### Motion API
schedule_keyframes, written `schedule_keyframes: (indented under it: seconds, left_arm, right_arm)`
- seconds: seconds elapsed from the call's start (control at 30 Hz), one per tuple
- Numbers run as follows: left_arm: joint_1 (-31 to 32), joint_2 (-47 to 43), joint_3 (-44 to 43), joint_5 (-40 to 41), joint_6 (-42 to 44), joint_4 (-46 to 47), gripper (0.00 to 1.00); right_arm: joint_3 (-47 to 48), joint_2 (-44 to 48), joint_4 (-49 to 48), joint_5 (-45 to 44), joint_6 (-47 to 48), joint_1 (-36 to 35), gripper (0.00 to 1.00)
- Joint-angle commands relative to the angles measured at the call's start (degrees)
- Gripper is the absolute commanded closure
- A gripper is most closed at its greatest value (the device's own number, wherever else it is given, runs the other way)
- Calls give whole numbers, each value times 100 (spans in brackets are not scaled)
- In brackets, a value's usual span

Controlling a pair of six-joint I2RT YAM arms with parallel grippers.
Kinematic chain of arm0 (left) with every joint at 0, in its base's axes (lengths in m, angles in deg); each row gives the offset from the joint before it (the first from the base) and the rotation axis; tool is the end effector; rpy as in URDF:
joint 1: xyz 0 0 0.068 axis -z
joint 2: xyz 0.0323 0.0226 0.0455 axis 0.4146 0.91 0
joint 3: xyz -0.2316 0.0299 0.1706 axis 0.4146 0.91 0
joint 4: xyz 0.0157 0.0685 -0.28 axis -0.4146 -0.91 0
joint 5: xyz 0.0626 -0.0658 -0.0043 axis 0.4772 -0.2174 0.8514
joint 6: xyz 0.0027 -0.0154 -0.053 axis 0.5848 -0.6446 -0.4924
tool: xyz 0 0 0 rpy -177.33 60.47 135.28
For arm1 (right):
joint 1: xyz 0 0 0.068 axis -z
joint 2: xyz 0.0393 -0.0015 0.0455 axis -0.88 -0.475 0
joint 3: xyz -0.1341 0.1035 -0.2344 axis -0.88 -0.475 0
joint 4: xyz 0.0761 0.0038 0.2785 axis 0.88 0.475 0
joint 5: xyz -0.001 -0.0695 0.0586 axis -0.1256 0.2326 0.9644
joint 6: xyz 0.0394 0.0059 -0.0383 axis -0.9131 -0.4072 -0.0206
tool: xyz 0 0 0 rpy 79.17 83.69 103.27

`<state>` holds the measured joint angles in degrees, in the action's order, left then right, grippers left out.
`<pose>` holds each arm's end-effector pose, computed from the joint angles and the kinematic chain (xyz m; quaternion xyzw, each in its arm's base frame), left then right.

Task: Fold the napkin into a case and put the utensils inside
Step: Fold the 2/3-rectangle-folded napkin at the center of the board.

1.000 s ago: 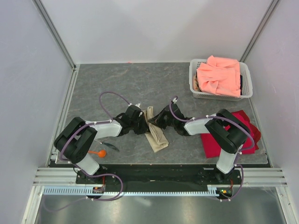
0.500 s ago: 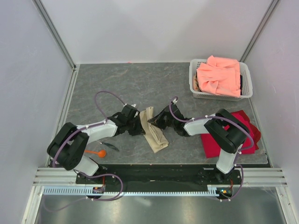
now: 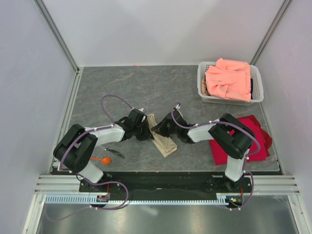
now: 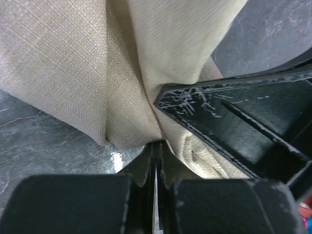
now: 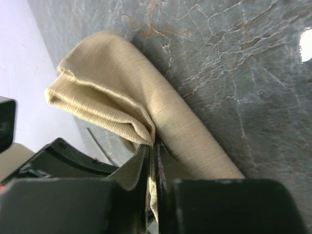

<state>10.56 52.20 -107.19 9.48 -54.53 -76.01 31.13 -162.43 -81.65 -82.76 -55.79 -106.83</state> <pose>0.2471 -0.1817 0.1340 -0.0445 0.9427 -0.2709 0.1898 0.2641 0.2683 0.1123 0.2335 0.8527 0.4194 0.2060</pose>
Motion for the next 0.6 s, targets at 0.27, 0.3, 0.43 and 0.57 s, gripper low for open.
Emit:
schedule_keyframes:
  seconds: [0.27,0.3,0.43,0.57]
  left_arm:
    - [-42,-925,50,-234,136,-604,94]
    - [-68,-1040,77,-261,119,-631,92]
    - [-497,-1533,86,-472,66,-850,90]
    - [-876,-1710,-133,-876,22,-973,91]
  right_arm:
    - [548,30,407,154,1872,-69,53]
    - [470,57,303,206,1970,-60,48]
    - [548,163,214,645,2479,-34,39]
    - [583,215,152,1216,2682,-8,36]
